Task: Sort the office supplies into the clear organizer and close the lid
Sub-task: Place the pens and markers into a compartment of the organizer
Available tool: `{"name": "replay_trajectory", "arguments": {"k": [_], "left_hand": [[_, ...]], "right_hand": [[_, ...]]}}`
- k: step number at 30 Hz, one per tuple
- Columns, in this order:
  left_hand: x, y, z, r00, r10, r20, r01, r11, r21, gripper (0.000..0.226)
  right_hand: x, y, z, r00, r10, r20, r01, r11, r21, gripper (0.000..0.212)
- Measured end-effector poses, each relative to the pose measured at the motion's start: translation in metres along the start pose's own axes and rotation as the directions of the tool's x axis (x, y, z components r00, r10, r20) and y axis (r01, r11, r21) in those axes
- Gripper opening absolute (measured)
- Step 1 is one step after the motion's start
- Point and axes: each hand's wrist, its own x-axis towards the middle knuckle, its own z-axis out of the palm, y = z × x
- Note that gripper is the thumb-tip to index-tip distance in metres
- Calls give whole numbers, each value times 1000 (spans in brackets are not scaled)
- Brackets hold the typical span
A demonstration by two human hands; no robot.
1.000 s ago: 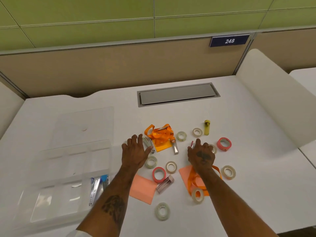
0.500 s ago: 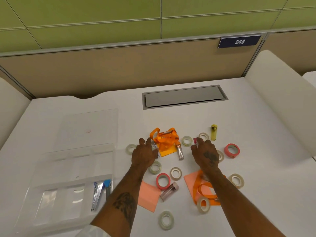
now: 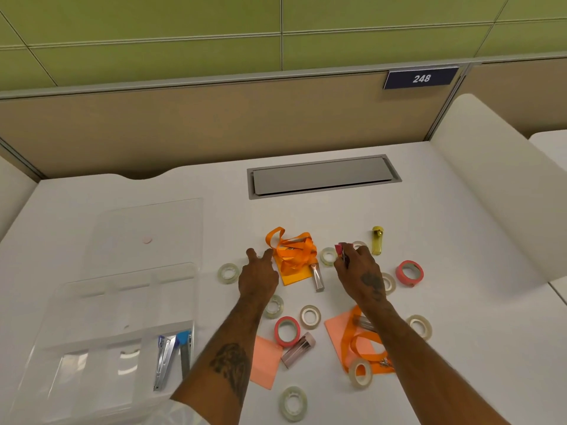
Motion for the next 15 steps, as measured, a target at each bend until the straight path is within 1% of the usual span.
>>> {"name": "replay_trajectory", "arguments": {"k": [3,9,12,15], "left_hand": [[-2,1,-4,1000,-7,2,7,1000,-26,50],[-6,-6,-10,1000,3,4,-3,995,-103,55],[-10,-11,-18,999,29,-28,-33,989,-145,55],[-15,-20,-32,992,72,-104,-89,982,-167,52]], "right_hand": [[-1,-2,0,1000,-13,1,13,1000,9,34],[-8,-8,-5,999,-40,0,40,998,53,32],[-13,-14,-7,999,-47,-27,50,994,96,31],[-17,-27,-7,998,-35,-51,43,987,155,32]]}}
